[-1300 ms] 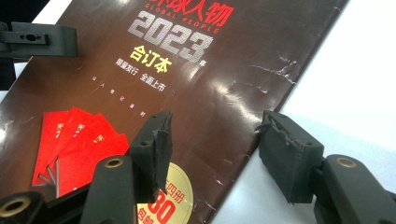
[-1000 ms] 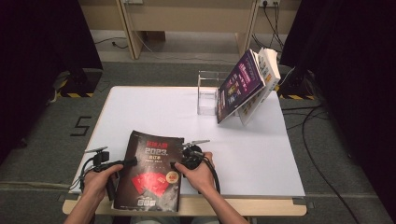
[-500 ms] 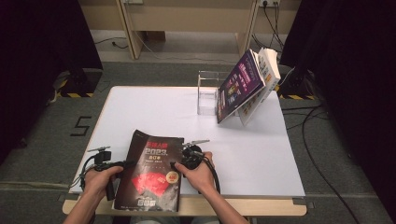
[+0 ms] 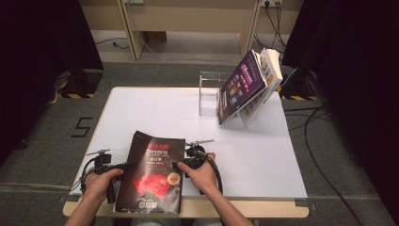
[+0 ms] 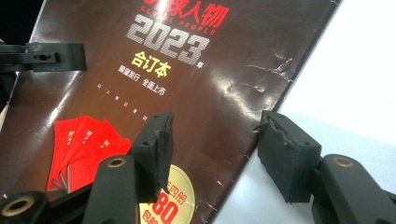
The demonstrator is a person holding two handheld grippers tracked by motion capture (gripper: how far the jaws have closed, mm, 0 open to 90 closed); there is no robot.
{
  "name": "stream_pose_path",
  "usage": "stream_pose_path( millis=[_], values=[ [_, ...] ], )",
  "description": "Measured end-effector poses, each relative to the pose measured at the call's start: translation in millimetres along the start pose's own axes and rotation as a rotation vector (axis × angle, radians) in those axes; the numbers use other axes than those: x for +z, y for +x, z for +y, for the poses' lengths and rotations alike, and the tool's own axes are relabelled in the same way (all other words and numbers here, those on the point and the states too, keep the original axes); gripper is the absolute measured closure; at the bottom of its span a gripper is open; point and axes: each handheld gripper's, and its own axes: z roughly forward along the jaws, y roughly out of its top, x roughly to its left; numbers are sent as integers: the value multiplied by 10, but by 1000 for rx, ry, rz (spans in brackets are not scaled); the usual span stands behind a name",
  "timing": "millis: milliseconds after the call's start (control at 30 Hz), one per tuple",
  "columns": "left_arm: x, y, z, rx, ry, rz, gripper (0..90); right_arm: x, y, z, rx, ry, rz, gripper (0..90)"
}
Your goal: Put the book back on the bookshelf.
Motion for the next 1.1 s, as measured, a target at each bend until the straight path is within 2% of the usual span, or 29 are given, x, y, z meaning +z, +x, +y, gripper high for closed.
stream_pose_path(
  millis=[200,300,333,467,633,767,900,1100],
  values=[
    [-29,15,-18,23,-19,-41,847,-15,-40,9,30,4,17,476],
    [-39,34,-29,28,-31,-64,848,-15,-49,17,26,6,17,479],
    [-39,45,-39,42,-37,-71,850,-16,-54,27,30,3,11,479],
    [-38,32,-48,77,-42,-61,851,-16,-97,53,32,-19,-7,477],
    [-60,-15,-52,106,-57,-62,852,0,-177,140,12,-46,-57,471],
    [-61,1,-65,114,-66,-72,852,35,-263,245,36,-58,-61,474],
    [-62,12,-73,146,-81,-98,852,83,-297,336,47,-56,-64,475],
    [-69,17,-80,153,-88,-109,853,140,-322,436,67,-49,-62,479]
  ],
)
